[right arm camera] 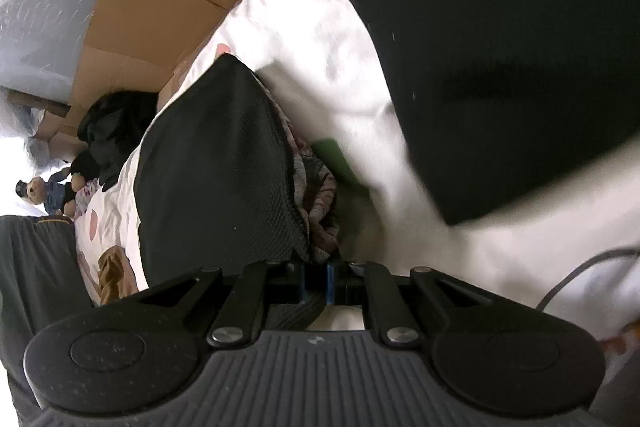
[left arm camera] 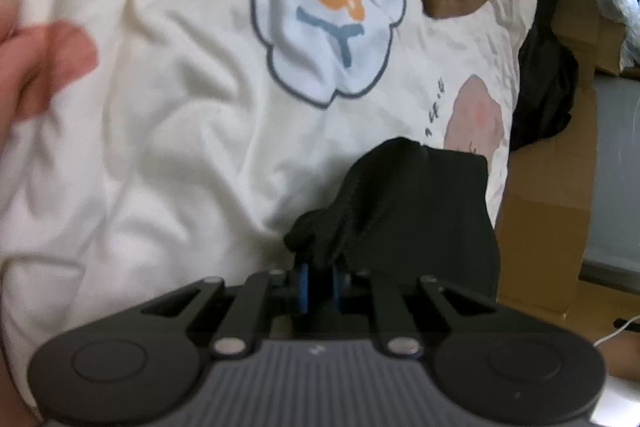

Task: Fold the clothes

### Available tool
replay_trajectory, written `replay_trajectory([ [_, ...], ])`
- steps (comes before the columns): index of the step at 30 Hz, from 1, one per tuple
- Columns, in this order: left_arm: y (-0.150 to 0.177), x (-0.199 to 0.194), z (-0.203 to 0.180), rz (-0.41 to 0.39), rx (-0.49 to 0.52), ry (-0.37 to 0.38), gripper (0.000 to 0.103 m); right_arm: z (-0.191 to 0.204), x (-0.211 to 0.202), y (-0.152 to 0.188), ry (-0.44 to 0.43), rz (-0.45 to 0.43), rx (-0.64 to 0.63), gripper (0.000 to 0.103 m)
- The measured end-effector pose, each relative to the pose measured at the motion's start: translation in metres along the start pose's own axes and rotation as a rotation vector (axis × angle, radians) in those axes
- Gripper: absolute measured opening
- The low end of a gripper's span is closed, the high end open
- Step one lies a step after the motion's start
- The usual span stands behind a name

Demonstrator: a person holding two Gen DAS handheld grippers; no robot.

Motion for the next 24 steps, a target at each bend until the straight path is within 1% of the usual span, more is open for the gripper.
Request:
replay_trajectory([
  [4,0.013,-0.006,0.001,-0.012,-0.008,-0.03,0.011,0.003,-0.006,-0.006,0.017,-0.001,-0.037,0.01],
  [9,0.023,-0.013,0.001,-0.028,-0.026,-0.038,0.011,0.002,-0.009,-0.012,0.043,0.008,-0.076,0.01],
  [14,0.033,-0.023,0.004,-0.077,-0.036,-0.064,0.01,0.003,-0.013,-0.014,0.062,0.039,-0.121,0.01],
  [22,0.056,-0.029,0.024,-0.072,-0.105,-0.093,0.01,-0.003,-0.026,-0.026,0.088,0.054,-0.169,0.01],
  [24,0.064,-0.034,0.028,-0.088,-0.112,-0.105,0.01,-0.005,-0.028,-0.028,0.096,0.062,-0.184,0.01],
])
Point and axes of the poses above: each gripper's, at about its wrist camera, not at the fingertips, and x roughly the way its jaws point, z to its left, y to its underside, the point moved 7 cm from there along x, roughly the way its jaws point, and after that the axes turned 12 degrees about y, right-handed, at the moved point
